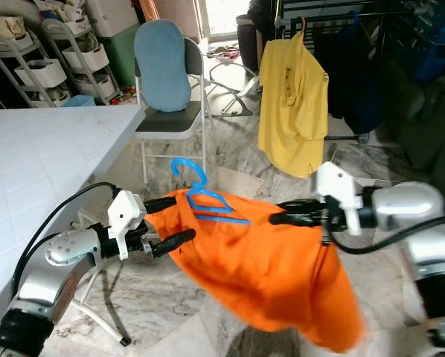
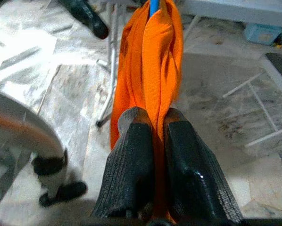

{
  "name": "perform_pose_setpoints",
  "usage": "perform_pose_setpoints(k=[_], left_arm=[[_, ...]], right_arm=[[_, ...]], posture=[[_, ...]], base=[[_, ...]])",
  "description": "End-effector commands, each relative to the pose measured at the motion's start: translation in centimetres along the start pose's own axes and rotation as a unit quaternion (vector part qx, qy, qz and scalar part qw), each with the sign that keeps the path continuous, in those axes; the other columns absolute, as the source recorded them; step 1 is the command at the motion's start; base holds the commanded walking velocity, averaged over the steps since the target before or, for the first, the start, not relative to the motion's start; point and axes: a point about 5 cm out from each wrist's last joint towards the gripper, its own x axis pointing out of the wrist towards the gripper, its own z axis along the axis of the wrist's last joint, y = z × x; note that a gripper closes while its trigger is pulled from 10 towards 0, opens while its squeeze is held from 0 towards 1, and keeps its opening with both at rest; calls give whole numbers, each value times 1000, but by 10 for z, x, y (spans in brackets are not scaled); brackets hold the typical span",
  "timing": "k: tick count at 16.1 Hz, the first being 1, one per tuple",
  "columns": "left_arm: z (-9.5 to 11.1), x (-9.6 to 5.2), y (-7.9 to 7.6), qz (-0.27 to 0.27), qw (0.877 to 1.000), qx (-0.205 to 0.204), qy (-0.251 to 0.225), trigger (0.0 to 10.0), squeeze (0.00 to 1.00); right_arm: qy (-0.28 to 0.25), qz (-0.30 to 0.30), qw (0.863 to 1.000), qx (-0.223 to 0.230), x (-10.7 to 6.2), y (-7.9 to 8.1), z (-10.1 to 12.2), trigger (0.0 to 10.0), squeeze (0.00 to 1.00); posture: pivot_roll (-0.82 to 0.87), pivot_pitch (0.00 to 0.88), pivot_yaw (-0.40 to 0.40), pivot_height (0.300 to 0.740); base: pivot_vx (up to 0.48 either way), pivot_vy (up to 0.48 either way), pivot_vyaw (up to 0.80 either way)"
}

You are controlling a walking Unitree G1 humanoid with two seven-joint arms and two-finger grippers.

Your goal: Hang hanger

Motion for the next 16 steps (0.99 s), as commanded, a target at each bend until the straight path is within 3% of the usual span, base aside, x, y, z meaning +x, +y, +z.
perform_pose_setpoints(k=[1,4,6,7,8,11,16], left_arm=[[-1,-5,10,4,1000,8,17,10000,1000],[12,-1,20,25,1000,3,-12,10000,1000],[11,-2,22,26,1000,0,-3,10000,1000],[8,-3,22,21,1000,0,5,10000,941],[2,-3,16,-20,999,-12,23,10000,0],[-2,0,10,-82,995,-22,47,10000,0],[0,16,20,-94,994,-17,57,10000,0]], right_arm=[[-4,38,999,-36,-1,2,14,10000,0],[30,3,998,-50,-3,-5,4,10000,0],[18,-5,998,-56,1,-5,5,10000,0],[12,-5,998,-59,3,-5,7,10000,0],[0,-16,997,-72,5,-7,11,10000,0],[-7,-19,996,-88,3,-11,17,10000,0],[5,10,996,-89,-7,-5,18,10000,0]], posture=[[-157,0,175,740],[-160,0,177,740],[-154,0,178,740],[-154,0,178,740],[-149,0,181,740],[-151,0,181,740],[-168,0,189,740]], base=[[0,0,0],[0,0,0],[0,0,0],[0,0,0],[0,0,0],[0,0,0],[0,0,0]])
